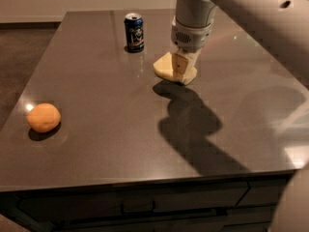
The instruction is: Move sponge near pepsi can
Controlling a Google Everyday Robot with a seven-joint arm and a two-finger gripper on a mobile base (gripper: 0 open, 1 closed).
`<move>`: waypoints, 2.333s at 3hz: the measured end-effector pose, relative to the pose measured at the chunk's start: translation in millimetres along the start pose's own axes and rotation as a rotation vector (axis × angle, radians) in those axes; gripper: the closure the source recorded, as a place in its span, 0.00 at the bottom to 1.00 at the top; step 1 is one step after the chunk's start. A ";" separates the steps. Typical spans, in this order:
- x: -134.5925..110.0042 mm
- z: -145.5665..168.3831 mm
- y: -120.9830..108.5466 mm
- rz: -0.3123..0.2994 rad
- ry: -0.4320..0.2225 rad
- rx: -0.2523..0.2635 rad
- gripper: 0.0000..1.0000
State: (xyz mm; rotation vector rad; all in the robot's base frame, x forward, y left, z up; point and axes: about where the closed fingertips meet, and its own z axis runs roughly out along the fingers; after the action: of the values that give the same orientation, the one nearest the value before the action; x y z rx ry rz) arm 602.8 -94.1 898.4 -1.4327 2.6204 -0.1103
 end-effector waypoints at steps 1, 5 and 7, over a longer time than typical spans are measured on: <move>-32.4 1.7 -25.6 0.017 -0.033 0.003 1.00; -108.4 47.2 -83.6 0.112 -0.125 -0.030 0.85; -125.7 72.1 -87.7 0.114 -0.141 -0.034 0.15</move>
Offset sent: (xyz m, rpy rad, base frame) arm 0.1114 0.0309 0.0092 0.1224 -0.0485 -0.0694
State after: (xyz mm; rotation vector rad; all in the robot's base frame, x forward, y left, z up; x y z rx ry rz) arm 754.5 -35.1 851.8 -1.2486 2.5923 0.0463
